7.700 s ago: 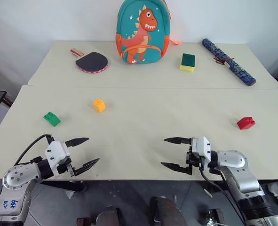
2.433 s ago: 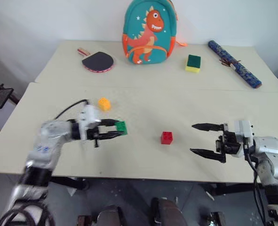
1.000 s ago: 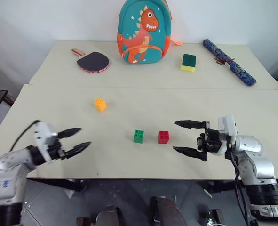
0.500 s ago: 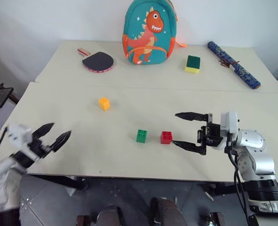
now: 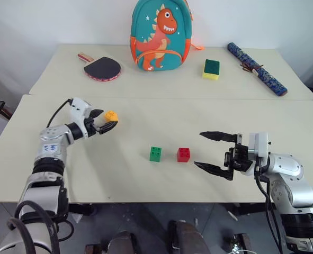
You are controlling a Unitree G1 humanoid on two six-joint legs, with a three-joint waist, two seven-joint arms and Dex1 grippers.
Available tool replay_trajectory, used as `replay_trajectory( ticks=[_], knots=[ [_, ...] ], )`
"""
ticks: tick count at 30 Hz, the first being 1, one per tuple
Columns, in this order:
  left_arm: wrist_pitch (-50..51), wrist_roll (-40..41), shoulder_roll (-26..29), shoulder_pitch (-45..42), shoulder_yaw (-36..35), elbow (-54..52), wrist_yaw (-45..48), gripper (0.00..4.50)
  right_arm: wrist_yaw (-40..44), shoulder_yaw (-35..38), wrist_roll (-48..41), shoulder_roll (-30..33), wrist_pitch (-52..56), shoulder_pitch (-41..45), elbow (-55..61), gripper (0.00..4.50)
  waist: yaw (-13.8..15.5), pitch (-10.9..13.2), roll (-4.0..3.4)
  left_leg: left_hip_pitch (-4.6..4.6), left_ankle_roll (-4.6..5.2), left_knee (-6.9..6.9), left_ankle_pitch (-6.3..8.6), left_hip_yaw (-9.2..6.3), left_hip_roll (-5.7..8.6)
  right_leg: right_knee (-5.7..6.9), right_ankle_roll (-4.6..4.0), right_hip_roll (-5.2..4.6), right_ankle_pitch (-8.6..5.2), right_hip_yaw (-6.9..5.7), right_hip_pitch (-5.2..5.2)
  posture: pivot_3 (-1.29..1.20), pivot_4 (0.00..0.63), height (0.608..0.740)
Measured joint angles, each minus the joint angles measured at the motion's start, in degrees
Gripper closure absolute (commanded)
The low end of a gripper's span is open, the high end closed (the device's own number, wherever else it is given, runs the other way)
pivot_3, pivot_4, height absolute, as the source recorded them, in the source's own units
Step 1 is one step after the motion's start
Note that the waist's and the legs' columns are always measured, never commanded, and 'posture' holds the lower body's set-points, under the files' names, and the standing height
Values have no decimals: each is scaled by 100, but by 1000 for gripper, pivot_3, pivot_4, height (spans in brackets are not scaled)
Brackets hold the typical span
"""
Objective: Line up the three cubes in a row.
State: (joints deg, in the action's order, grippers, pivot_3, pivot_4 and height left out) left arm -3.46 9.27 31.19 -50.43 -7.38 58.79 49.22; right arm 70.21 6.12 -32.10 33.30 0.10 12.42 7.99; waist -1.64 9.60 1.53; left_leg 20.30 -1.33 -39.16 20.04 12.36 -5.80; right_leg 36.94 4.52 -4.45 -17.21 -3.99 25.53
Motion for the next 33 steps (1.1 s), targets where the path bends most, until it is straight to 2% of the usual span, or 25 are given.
replay_trajectory(
  ticks=[3,10,14,18,20,24,33],
  knots=[
    [-197,-60,-109,-159,11,341,-7,877,-96,2,0,0,9,-78,93,0,-13,1,2,-2,-1,0,0,0,-2,1,0,1,0,0,2,0,150,740],
    [-478,-55,16,-135,-16,485,452,2953,-190,-7,0,0,11,-159,123,0,-2,1,2,-2,-1,-3,-1,0,-2,1,0,1,0,0,2,0,150,740],
    [-607,99,320,252,-82,212,1477,2953,-173,-7,-1,8,11,-153,107,0,-3,2,2,-6,-2,-2,-1,1,-4,4,0,1,0,0,4,0,150,740],
    [-891,379,536,944,176,-954,3195,2953,-101,11,-13,118,59,-162,99,0,18,2,2,-1,-2,-6,-1,1,-3,7,-1,0,0,0,4,0,150,740],
    [-1019,419,543,1062,334,-1305,3675,2953,-73,12,-25,166,116,-164,99,0,52,2,2,0,-1,-13,0,-2,-3,-4,-1,-1,0,1,3,0,150,740],
    [-1238,424,497,956,654,-1392,3685,2953,-51,21,-81,214,175,-215,107,0,72,2,2,0,1,-26,1,-4,-3,3,-1,-1,0,9,2,0,150,740],
    [-1671,379,146,443,1025,-620,3685,2953,-77,307,-289,524,503,-723,546,0,125,2,3,2,7,-35,4,-5,-3,4,-1,-2,0,9,2,0,150,740]
  ],
)
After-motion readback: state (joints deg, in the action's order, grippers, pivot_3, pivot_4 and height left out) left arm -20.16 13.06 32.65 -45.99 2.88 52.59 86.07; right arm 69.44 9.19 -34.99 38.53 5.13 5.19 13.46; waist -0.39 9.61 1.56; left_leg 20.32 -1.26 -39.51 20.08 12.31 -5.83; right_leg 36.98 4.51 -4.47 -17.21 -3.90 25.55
